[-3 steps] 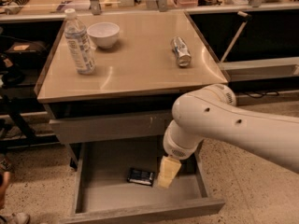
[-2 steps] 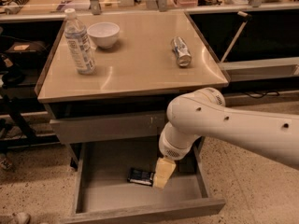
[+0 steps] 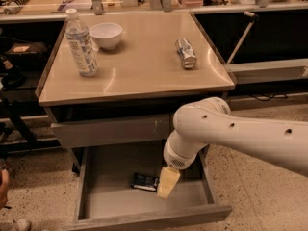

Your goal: Pick rxbar blueberry from middle drawer and place on counter

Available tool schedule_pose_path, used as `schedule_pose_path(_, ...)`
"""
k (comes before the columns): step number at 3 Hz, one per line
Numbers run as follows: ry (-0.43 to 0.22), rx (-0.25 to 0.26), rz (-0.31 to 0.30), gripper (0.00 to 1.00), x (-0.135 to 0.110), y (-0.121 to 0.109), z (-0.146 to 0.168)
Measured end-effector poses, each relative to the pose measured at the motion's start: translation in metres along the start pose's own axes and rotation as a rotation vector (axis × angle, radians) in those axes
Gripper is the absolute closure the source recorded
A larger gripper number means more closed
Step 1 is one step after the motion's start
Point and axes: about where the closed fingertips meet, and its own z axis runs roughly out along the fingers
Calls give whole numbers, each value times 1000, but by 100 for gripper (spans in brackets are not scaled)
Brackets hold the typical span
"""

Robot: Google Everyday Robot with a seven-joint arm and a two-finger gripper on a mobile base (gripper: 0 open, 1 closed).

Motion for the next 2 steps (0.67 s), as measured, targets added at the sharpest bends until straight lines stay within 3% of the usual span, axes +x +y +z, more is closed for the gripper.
schedule_pose_path(2, -83, -75, 90, 0, -10, 10, 92)
